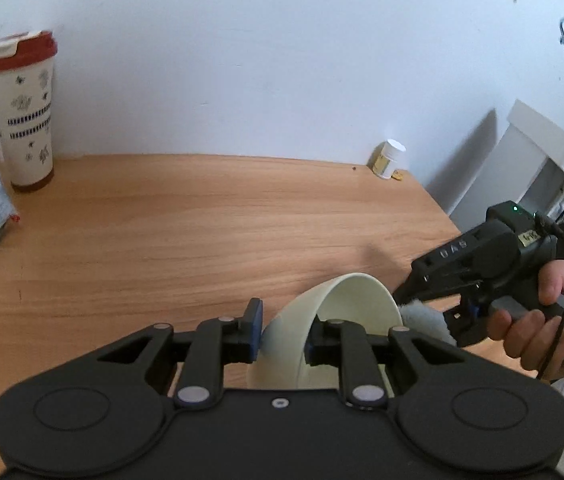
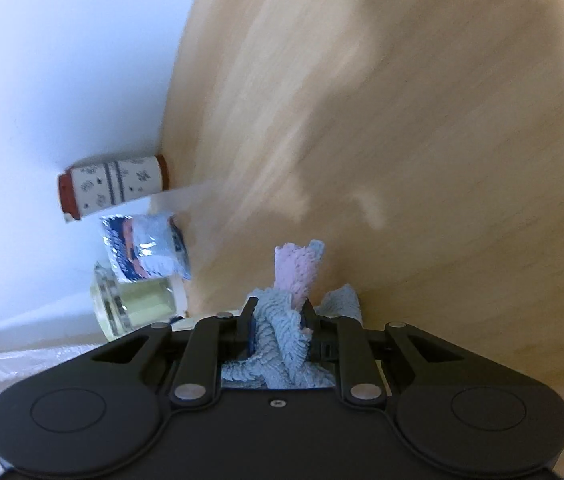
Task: Clean bowl
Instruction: 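Pull the cloth away from the bowl with the right tool, then set the bowl upright on the table with the left tool while the right tool drops the cloth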
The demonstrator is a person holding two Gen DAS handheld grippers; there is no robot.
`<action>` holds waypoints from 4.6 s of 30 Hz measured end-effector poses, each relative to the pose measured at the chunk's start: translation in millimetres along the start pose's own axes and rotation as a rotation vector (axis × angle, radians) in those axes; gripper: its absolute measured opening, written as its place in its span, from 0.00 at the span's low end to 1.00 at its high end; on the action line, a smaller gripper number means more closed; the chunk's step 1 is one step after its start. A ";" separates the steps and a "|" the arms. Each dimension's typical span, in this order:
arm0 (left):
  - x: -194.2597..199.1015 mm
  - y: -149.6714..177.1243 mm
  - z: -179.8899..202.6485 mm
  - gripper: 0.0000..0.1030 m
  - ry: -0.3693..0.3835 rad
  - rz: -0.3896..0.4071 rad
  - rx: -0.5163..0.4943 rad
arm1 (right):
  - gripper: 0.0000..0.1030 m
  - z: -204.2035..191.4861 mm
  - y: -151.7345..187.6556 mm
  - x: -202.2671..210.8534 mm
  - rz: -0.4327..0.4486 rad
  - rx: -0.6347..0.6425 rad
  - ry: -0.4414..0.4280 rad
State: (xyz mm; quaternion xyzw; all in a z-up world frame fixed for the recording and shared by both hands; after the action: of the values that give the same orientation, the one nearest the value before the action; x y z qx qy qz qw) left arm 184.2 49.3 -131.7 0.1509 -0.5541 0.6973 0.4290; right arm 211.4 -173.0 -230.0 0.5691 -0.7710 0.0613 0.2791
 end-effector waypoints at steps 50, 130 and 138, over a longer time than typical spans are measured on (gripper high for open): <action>-45.3 -5.0 -55.3 0.19 -0.031 -0.066 0.285 | 0.20 15.9 12.1 46.0 0.161 0.092 0.063; 4.9 -8.6 -66.4 1.00 -0.202 -0.193 0.001 | 1.00 -14.3 58.4 44.5 0.509 0.619 0.940; 55.5 -17.7 -47.0 1.00 -0.219 -0.143 -0.002 | 1.00 -43.2 103.3 56.8 0.549 0.540 0.899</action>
State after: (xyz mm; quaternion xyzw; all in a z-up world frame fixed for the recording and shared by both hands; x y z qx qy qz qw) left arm 177.7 115.9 -98.2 0.2648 -0.5861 0.6439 0.4144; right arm 121.7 -167.5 -142.4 0.3178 -0.6534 0.5605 0.3973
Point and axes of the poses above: each gripper's, at about its wrist camera, not at the fingertips, and x roughly against the way its jaws point, z to its right, y to its underside, the point moved 6 cm from there along -x, roughly the way its jaws point, and after that the axes turned 4 degrees about x, right-handed, at the moved point
